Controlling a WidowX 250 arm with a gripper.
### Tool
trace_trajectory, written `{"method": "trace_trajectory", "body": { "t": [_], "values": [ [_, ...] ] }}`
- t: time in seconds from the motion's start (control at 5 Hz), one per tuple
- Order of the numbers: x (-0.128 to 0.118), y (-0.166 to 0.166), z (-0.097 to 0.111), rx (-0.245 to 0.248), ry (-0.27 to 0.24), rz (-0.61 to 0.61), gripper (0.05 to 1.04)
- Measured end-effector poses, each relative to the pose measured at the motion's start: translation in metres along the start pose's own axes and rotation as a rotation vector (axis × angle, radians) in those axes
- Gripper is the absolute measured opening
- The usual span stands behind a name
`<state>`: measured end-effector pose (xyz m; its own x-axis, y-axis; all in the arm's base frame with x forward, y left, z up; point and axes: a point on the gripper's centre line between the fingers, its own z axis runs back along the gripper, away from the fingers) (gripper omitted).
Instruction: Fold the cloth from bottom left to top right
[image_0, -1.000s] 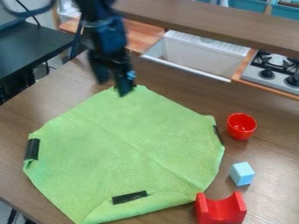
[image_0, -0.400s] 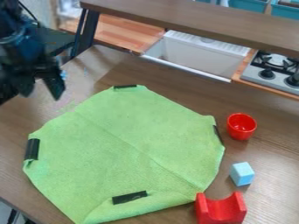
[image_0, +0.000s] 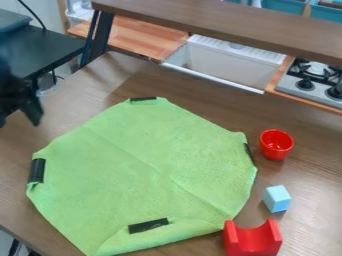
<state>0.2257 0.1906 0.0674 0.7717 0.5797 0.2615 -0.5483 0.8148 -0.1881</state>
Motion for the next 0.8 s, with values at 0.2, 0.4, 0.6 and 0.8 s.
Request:
{"method": "trace_trajectory", "body": {
  "t": [0.2, 0.4, 0.6, 0.8],
  "values": [
    [-0.016, 0.005, -0.010, 0.003, 0.011, 0.120, 0.999],
    [-0.025, 0.006, -0.018, 0.016, -0.006, 0.185, 0.999],
    [-0.029, 0.006, -0.023, 0.015, -0.027, 0.236, 0.999],
    [-0.031, 0.000, -0.030, -0.005, -0.033, 0.252, 1.000]
  ]
}}
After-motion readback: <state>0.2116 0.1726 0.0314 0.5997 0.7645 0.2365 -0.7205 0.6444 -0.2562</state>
